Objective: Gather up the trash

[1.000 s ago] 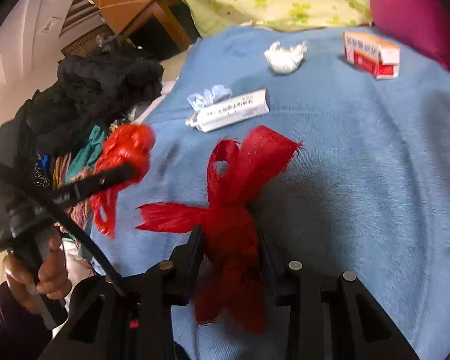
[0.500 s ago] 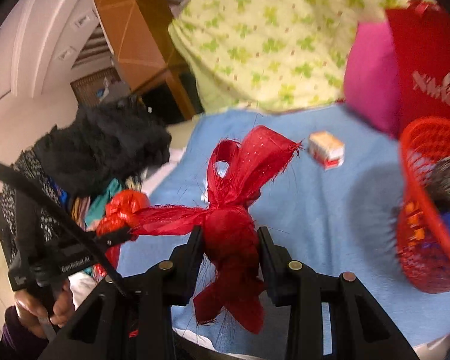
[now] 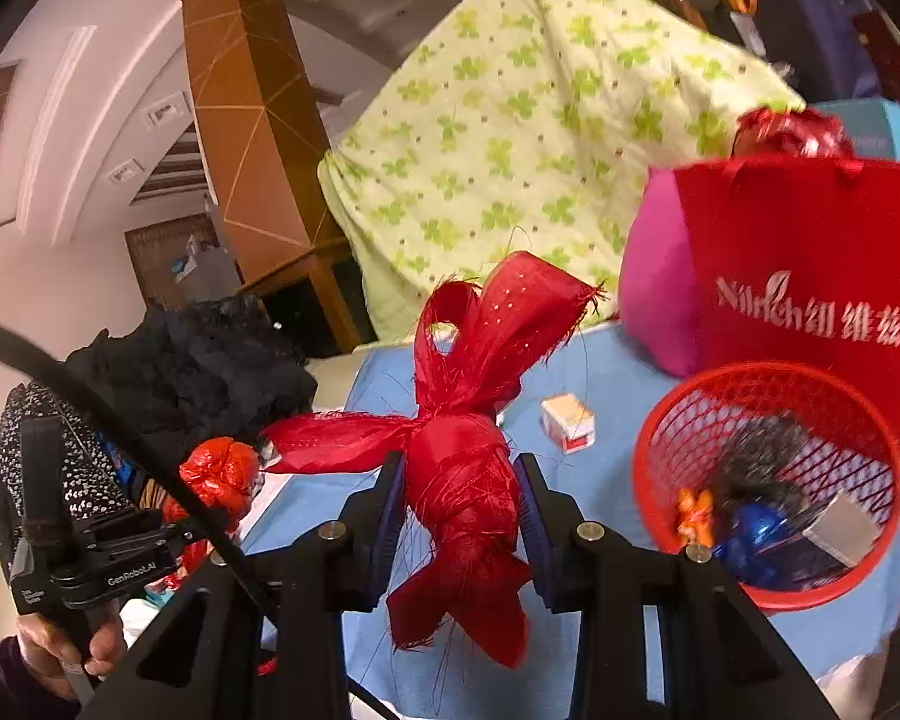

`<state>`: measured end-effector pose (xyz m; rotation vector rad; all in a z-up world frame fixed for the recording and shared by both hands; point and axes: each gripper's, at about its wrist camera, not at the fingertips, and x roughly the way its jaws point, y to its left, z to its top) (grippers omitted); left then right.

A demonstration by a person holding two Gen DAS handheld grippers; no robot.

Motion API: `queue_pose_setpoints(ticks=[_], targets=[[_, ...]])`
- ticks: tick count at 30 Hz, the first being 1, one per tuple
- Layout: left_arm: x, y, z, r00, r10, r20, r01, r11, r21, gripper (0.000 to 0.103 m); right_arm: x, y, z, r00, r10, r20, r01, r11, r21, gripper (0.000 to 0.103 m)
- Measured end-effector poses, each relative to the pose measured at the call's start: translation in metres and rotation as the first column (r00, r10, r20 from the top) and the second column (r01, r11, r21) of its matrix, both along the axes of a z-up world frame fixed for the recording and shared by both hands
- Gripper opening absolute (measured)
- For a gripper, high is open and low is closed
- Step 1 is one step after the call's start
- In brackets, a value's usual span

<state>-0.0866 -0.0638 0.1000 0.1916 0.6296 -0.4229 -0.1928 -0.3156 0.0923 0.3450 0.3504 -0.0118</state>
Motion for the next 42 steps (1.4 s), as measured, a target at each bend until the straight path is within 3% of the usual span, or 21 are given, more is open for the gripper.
queue_pose_setpoints(ticks=[6, 22, 42], targets=[[-0.017, -0.009, 0.014, 0.998, -0.022, 0.051, 0.021, 1.0, 0.021, 0.035, -0.024, -0.009, 0.014, 0.996, -0.053, 0.069, 0.055, 0.998, -0.026, 0.038], [-0.045, -0.034, 0.035, 0.988, -0.062, 0.139, 0.056, 0.997, 0.047, 0.036, -0.059, -0.045, 0.022, 0.98, -0.14, 0.14, 0.141, 0.99, -0.003, 0.038], [-0.069, -0.069, 0.032, 0.982, -0.123, 0.146, 0.111, 0.99, 0.083, 0.036, -0.108, -0.091, 0.015, 0.943, -0.285, 0.174, 0.279, 0.958, 0.059, 0.038]])
